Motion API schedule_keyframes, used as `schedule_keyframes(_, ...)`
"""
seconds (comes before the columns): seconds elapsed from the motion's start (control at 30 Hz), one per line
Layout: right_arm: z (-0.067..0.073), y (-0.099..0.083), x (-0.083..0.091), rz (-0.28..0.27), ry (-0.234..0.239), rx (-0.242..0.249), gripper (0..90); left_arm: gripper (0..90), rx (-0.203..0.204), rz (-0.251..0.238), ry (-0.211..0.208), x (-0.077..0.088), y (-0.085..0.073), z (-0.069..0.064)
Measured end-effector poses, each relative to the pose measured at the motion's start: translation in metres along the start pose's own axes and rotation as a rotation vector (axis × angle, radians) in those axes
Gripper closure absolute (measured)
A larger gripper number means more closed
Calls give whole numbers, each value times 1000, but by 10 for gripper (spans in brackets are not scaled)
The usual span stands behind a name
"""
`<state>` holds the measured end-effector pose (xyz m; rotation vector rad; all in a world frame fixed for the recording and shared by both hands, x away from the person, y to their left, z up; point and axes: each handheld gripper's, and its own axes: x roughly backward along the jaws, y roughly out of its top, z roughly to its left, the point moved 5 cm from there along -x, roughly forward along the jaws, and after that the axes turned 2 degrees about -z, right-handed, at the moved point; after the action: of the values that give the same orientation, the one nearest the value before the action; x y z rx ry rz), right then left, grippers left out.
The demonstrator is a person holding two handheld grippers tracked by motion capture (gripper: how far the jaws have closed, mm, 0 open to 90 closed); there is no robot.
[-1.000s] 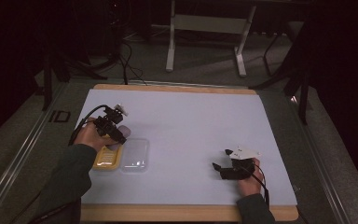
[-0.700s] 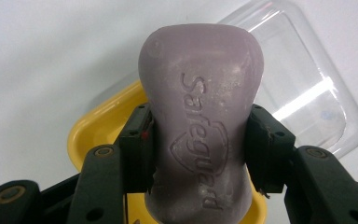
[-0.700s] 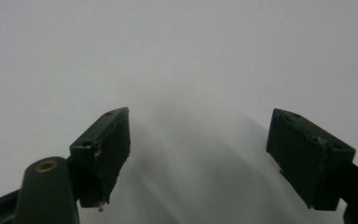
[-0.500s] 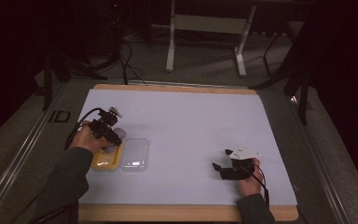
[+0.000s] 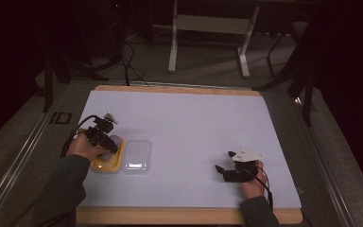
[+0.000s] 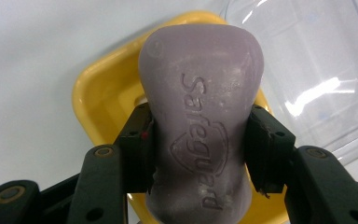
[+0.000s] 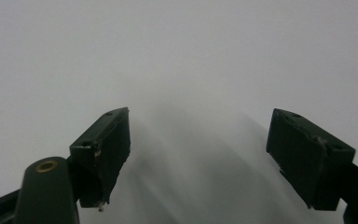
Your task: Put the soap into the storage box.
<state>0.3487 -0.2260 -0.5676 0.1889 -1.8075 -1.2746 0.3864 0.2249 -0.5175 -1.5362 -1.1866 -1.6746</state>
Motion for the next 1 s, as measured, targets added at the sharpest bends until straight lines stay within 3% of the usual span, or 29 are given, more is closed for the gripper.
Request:
schedule_keyframes(0.57,0,0,0,2,0,-1,210,494,17,32,-10,-13,-9,1)
schedule_keyframes(0.67,0,0,0,3,0,0,210,431,25,33,-15,-12,-9,2)
schedule_keyframes(0.73,0,0,0,3,0,0,210,392,39,8,-34,-6,-8,3)
schedule_keyframes(0.83,0,0,0,4,-1,1,210,329,28,-23,-9,3,-6,2)
schedule_keyframes(1.0,0,0,0,5,-1,2,210,300,20,-128,-11,21,0,-6)
